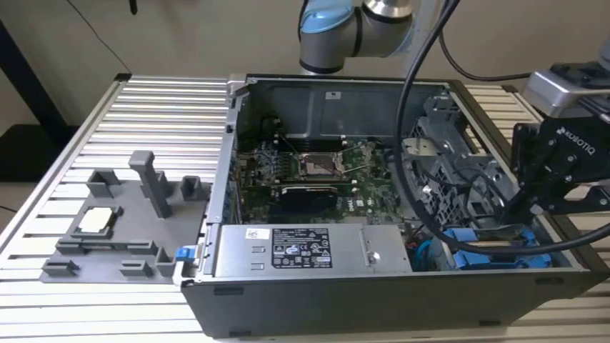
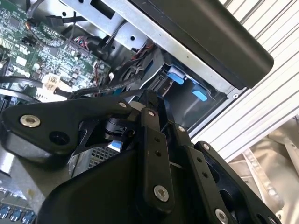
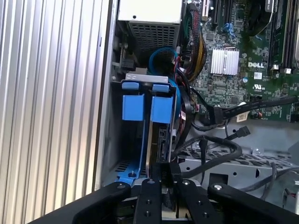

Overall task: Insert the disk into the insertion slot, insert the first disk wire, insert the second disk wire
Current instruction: 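Insert the first disk wire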

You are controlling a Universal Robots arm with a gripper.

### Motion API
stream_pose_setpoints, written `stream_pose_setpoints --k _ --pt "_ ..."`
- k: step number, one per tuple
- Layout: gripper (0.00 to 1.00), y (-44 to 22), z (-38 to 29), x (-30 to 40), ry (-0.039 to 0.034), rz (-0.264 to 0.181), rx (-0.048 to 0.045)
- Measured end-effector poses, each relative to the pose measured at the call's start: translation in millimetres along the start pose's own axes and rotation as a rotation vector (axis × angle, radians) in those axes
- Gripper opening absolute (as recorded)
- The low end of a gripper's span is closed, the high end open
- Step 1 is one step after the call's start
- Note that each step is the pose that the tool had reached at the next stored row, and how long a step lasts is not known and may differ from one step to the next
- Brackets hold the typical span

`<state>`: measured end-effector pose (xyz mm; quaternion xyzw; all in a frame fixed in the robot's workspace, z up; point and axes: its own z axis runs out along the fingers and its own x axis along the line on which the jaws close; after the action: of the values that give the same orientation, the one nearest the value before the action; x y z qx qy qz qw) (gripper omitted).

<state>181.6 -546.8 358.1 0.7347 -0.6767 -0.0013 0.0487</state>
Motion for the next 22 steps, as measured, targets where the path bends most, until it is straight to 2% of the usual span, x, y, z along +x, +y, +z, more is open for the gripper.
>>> stream_pose_setpoints --k 5,9,15,22 --pt "0.19 -0.1 4.6 2.8 -0.0049 0.0 0.0004" --pt "0.19 -0.1 8.5 5.6 -0.0146 0.0 0.0012" --pt "0.19 -0.3 11.5 5.6 -0.0228 0.01 0.0013" --pt "0.19 -0.4 12.3 5.6 -0.0251 0.011 0.0028"
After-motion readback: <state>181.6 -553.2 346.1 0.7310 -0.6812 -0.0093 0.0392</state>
